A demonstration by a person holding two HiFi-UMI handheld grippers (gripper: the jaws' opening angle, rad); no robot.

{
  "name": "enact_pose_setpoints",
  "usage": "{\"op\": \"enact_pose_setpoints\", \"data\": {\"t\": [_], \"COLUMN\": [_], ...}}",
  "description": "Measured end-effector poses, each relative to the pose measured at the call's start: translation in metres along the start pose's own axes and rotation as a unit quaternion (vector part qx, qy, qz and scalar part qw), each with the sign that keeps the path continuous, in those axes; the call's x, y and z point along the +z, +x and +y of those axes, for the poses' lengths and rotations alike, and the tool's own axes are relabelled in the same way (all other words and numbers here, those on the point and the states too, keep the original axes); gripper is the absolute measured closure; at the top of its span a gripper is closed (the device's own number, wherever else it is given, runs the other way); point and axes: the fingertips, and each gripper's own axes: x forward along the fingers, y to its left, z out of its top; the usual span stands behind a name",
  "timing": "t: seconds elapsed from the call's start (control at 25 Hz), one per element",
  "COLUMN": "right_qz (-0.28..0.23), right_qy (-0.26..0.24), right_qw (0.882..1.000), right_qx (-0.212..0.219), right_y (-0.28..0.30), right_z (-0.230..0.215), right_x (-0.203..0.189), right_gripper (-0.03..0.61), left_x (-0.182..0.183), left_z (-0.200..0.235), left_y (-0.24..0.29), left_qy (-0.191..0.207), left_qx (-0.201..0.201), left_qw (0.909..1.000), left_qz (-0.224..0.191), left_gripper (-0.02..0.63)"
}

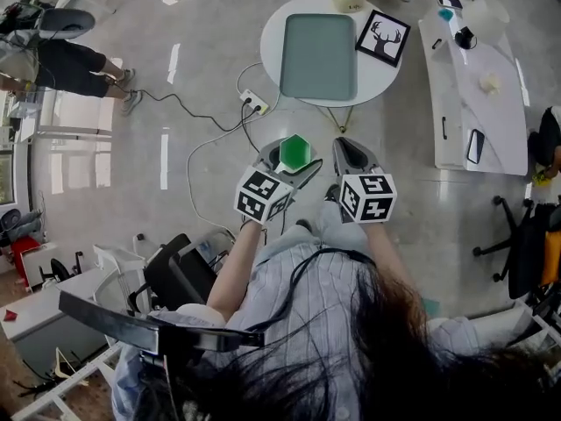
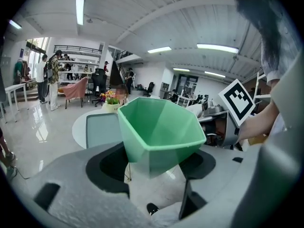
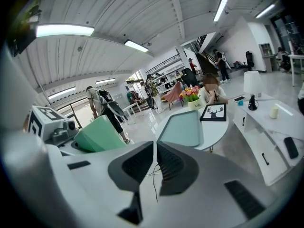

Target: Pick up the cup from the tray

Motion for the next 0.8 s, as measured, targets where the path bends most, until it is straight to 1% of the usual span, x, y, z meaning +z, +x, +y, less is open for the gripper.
{"op": "enact_pose_setpoints", "data": {"t": [0.2,0.56,0.8], "right_qz": [0.003,0.001,-0.001], "right_qy": [-0.006,-0.005,-0.012], "right_qw": [1.0,1.0,1.0], "right_qx": [-0.005,-0.01,-0.015], "right_y": [-0.01,-0.035,-0.053], "right_z": [0.026,0.083,0.113], "right_x": [-0.015,-0.048,-0.065], "right_gripper": [0.537,0.537,0.537], "left_x": [-0.02,-0.067,-0.091], "left_z": [-0.001,-0.008,-0.009], "left_y": [-0.027,-0.091,-0.122], "left_qy": [-0.012,-0.022,-0.032], "left_qx": [0.005,0.009,0.016], "left_qw": [0.9999,0.9997,0.9994], "left_qz": [-0.005,0.005,-0.001], "left_gripper": [0.295,0.295,0.295]}}
